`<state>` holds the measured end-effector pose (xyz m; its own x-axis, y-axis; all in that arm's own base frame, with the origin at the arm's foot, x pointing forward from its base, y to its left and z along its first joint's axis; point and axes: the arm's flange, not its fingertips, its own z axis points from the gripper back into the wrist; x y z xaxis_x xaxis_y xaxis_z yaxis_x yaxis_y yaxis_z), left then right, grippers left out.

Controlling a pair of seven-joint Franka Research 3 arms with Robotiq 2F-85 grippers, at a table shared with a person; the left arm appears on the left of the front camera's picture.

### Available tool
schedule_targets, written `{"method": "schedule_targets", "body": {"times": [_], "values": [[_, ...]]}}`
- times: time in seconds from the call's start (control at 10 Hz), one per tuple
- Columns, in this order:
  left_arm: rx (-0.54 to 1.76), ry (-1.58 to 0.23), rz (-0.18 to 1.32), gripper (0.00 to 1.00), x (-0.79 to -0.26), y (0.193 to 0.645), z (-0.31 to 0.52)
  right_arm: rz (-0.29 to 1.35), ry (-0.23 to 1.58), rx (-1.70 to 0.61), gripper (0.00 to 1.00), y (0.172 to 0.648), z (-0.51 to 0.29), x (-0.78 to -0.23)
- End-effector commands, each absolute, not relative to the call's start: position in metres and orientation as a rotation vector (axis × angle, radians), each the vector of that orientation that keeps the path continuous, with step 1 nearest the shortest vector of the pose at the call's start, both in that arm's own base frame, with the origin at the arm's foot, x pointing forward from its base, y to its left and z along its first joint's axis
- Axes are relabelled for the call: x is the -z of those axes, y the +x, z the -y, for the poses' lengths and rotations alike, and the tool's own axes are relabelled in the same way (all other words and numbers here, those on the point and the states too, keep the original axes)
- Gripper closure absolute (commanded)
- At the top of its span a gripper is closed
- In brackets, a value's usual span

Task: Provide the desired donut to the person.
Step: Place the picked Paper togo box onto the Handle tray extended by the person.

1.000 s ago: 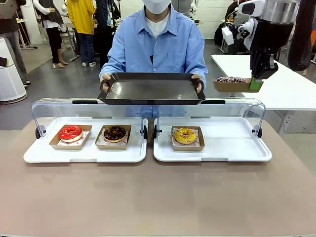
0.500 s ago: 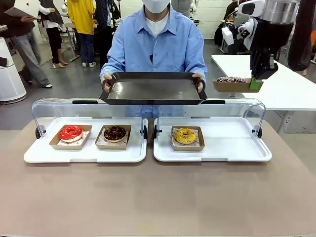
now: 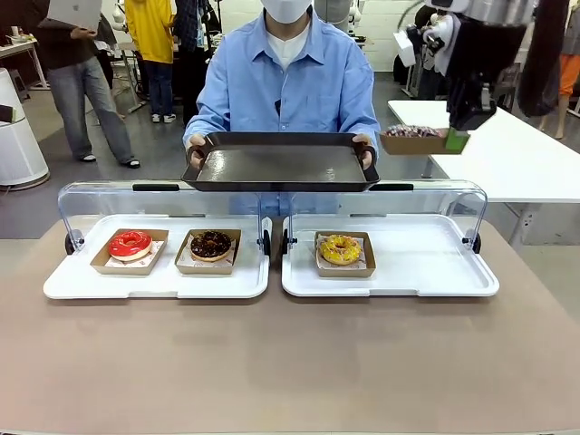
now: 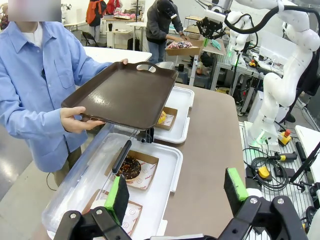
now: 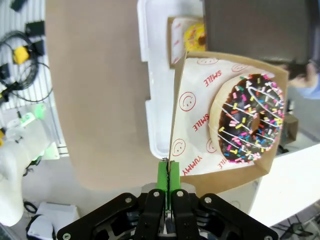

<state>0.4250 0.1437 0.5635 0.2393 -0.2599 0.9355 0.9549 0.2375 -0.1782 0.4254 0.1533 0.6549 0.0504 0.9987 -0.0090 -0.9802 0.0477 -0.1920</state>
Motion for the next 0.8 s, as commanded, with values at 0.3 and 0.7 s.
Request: {"method": "schedule_targets", "body": {"times": [0.3,0.7], "values": [[1.028,-0.945,0.949,0.00,-0.565,0.424,-0.144,0.173,-0.222,-1.543,0.99,0.478,-0.247,-0.666],[1.028,-0.945,0.949,0.00,-0.565,0.424,-0.144,0.245,-0.227,-1.566,0.99,0.526,-0.279,-0.645]]}}
